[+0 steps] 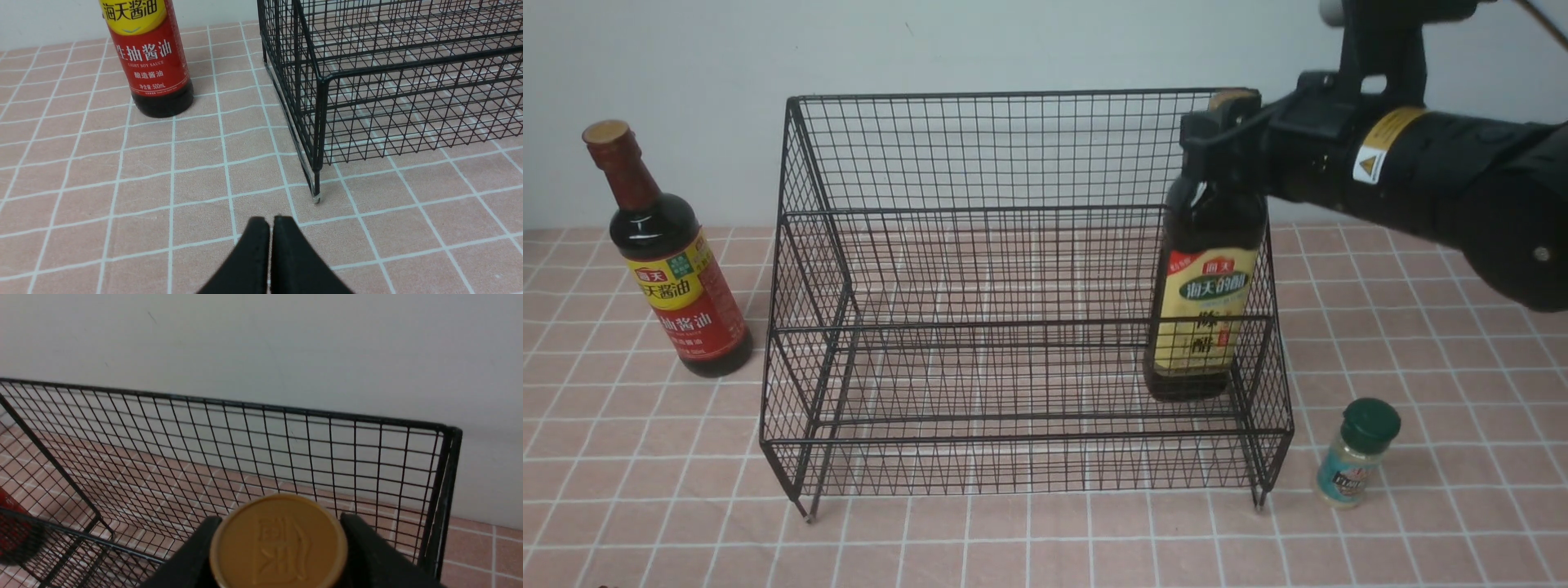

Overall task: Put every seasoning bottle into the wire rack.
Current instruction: Use the right arm to put the condiment bottle back on the shelf, then use the right arm to grab the condiment bottle closest to it

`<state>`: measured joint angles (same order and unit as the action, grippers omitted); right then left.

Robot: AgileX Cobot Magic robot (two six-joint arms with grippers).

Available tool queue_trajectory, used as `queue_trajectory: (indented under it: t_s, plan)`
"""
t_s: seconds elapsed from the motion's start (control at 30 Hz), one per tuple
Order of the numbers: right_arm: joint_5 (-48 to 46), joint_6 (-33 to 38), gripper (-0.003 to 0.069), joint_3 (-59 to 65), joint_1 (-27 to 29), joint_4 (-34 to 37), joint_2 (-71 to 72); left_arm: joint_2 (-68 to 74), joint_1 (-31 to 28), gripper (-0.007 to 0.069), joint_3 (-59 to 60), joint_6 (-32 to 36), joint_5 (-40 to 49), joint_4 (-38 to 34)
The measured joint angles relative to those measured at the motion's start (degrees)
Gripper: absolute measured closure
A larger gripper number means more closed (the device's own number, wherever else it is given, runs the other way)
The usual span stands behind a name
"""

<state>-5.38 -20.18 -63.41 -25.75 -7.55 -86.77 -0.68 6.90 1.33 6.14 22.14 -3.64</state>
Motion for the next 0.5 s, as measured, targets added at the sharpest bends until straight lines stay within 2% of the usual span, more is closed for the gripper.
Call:
queue_trajectory:
  t_s: [0.3,0.4,0.5]
  plan:
    - [-2.67,-0.06,0.0314,-0.28,0.0,0.47,1.05,0.0,0.0,0.0631,0.0,0.0,0.0,0.0]
    - [-2.8,-0.06,0.0218,-0.45,-0.05,0.47,4.32,0.0,0.0,0.0631,0.0,0.0,0.0,0.0]
    - [-4.08,-0.06,0.0171,-0.55,-0.05,0.35,7.35,0.0,0.0,0.0631,0.0,0.0,0.0,0.0]
